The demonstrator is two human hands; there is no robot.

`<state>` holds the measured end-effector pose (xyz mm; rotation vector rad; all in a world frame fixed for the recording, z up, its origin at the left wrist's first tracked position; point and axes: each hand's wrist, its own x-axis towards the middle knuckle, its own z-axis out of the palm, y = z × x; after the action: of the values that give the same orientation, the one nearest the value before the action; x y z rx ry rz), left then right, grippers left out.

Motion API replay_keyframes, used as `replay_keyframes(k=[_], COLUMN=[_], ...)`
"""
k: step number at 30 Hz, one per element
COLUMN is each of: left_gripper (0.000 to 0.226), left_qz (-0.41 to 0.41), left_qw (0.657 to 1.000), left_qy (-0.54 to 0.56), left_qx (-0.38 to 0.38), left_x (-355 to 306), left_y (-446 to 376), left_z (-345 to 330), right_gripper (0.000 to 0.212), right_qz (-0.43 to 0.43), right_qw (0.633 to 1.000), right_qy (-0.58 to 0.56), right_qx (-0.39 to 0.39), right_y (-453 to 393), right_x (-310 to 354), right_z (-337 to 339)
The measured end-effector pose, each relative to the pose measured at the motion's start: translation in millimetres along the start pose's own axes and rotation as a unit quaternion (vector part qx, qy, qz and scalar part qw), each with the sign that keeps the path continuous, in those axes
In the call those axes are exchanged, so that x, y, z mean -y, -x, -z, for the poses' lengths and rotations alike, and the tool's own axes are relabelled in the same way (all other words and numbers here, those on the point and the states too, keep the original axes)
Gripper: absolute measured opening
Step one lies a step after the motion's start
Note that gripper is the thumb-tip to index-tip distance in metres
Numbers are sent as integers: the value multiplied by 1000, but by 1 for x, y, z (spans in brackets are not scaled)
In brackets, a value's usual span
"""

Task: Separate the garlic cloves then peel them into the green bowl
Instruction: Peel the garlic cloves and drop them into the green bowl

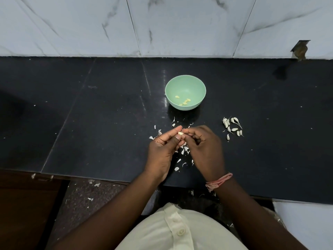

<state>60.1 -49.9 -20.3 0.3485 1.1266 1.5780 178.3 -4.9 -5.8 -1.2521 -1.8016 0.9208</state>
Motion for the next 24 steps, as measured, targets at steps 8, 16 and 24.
replay_keyframes(k=[8, 16, 24], left_gripper=[28, 26, 25], left_qz=[1, -26, -33], left_qw=[1000, 999, 998], left_qy=[-8, -34, -47], left_qx=[-13, -23, -15], left_x=[1, 0, -5], left_y=[-1, 0, 2], left_z=[1, 4, 8], right_gripper=[12, 7, 11], right_qz=[25, 31, 34], right_qw=[1000, 999, 998], right_qy=[17, 30, -2], right_qx=[7, 31, 56], right_y=[2, 0, -5], right_x=[-3, 2, 3], right_z=[-4, 0, 4])
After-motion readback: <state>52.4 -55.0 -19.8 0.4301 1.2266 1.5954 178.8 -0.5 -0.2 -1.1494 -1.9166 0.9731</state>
